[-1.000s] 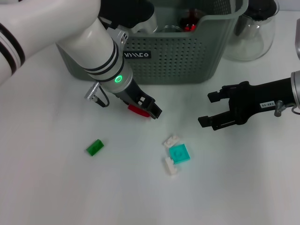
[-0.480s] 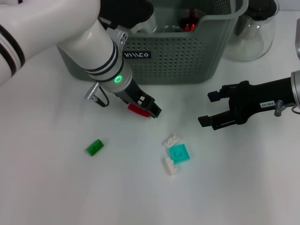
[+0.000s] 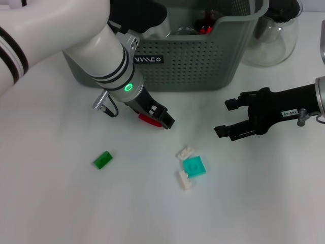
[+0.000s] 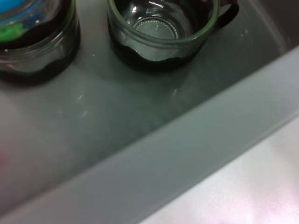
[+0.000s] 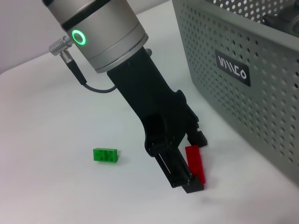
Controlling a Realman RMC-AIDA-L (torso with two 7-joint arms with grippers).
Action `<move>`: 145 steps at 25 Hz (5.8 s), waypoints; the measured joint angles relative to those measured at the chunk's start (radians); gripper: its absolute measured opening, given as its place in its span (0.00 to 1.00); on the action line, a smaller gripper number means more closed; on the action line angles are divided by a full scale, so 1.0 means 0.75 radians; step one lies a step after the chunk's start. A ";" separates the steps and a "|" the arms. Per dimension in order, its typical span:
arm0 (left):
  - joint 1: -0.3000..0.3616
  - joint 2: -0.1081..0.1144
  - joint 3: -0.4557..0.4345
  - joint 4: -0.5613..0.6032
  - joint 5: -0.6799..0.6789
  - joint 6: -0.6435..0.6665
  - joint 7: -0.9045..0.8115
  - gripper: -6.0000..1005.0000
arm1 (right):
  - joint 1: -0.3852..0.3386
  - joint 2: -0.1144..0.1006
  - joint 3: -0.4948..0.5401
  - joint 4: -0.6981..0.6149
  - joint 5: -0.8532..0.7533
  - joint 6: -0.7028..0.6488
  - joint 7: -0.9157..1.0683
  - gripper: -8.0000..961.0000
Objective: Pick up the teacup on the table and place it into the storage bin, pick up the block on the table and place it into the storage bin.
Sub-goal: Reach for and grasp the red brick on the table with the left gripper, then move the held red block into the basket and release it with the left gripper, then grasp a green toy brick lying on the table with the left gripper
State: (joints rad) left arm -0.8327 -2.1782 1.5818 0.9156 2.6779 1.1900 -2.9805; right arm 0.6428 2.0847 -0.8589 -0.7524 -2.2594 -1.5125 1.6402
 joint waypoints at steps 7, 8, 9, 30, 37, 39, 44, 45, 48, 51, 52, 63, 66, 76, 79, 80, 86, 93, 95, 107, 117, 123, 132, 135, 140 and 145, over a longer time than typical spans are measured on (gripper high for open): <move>0.000 0.000 0.002 0.000 0.004 -0.007 0.000 0.82 | 0.000 0.000 0.000 0.001 0.000 0.000 -0.001 0.98; 0.000 0.000 0.002 0.000 0.004 -0.009 0.000 0.82 | 0.000 0.000 0.000 0.001 0.000 0.001 -0.001 0.98; 0.000 0.000 0.002 0.000 0.004 -0.010 0.000 0.82 | 0.000 0.000 0.000 0.001 0.000 0.001 -0.001 0.98; 0.000 0.000 0.014 -0.014 0.007 -0.024 0.000 0.81 | 0.000 0.001 -0.006 0.001 0.003 0.020 -0.002 0.98; 0.000 0.000 0.014 -0.014 0.007 -0.026 0.000 0.80 | 0.000 0.002 -0.005 0.001 0.004 0.021 -0.002 0.98; 0.000 0.000 0.014 -0.014 0.008 -0.026 0.000 0.80 | 0.000 0.002 -0.004 0.001 0.004 0.021 -0.003 0.98; -0.003 0.000 0.040 -0.015 0.011 -0.024 0.001 0.80 | 0.000 0.002 -0.002 0.001 0.002 0.021 -0.003 0.98; -0.004 0.000 0.043 -0.015 0.011 -0.024 0.001 0.78 | 0.000 0.002 -0.002 0.001 0.002 0.021 -0.003 0.98; -0.004 0.000 0.047 -0.012 0.012 -0.018 0.002 0.72 | 0.000 0.002 -0.001 0.001 0.002 0.021 -0.003 0.98; -0.001 0.000 0.048 0.006 0.013 0.006 0.002 0.68 | 0.000 0.002 0.000 0.001 0.002 0.021 -0.003 0.98; 0.003 0.000 0.047 0.020 0.016 0.018 0.002 0.68 | 0.000 0.002 0.000 0.001 0.002 0.020 -0.003 0.98; 0.226 0.003 -0.071 0.592 0.030 0.368 0.045 0.71 | 0.000 -0.010 0.001 -0.004 0.007 0.017 -0.003 0.98; 0.290 0.000 -0.162 0.734 -0.028 0.440 0.104 0.72 | 0.000 -0.013 0.004 -0.007 0.008 0.012 -0.001 0.98; 0.327 0.041 -0.872 0.939 -0.896 0.636 0.572 0.74 | 0.007 -0.013 0.074 -0.001 0.010 0.008 0.014 0.98; 0.243 0.082 -0.898 0.846 -0.856 0.506 0.627 0.75 | 0.008 -0.010 0.098 0.000 0.012 0.007 0.015 0.98; 0.213 0.097 -0.894 0.800 -0.821 0.460 0.631 0.75 | 0.008 -0.009 0.104 0.000 0.013 0.006 0.015 0.98; -0.028 0.159 -0.884 0.359 -0.465 0.139 0.587 0.77 | 0.003 -0.006 0.134 0.001 0.014 0.008 0.016 0.98; -0.217 0.161 -0.884 -0.026 -0.140 -0.145 0.516 0.79 | 0.008 -0.002 0.147 0.014 0.014 0.017 0.018 0.98; -0.228 0.149 -0.879 -0.041 -0.100 -0.179 0.516 0.79 | 0.013 -0.002 0.147 0.023 0.014 0.018 0.018 0.98; -0.116 0.128 -0.864 0.248 -0.138 -0.053 0.543 0.89 | 0.020 -0.002 0.149 0.030 0.014 0.024 0.005 0.98; 0.271 0.015 -0.949 1.142 -0.510 0.737 0.976 0.93 | 0.019 -0.002 0.149 0.030 0.014 0.025 0.002 0.98; 0.440 0.008 -0.856 1.245 -0.460 0.976 1.107 0.92 | 0.017 -0.002 0.149 0.031 0.014 0.035 0.005 0.98; 0.447 0.008 -0.736 1.018 -0.181 0.996 1.515 0.90 | 0.020 -0.003 0.178 0.097 0.014 0.057 0.019 0.98; 0.422 0.008 -0.639 0.963 -0.089 0.995 1.633 0.89 | 0.024 -0.001 0.189 0.127 0.014 0.073 0.027 0.98; 0.408 0.003 -0.462 0.897 0.036 0.967 1.776 0.88 | 0.034 0.001 0.194 0.167 0.014 0.101 0.058 0.98; 0.382 0.001 -0.321 0.838 0.062 0.917 1.873 0.87 | 0.041 0.010 0.194 0.175 0.014 0.119 0.080 0.98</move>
State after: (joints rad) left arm -0.5458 -2.1775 1.3411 1.5444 2.7242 1.8780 -1.5760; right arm 0.6738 2.0923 -0.7132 -0.6209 -2.2488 -1.4234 1.7001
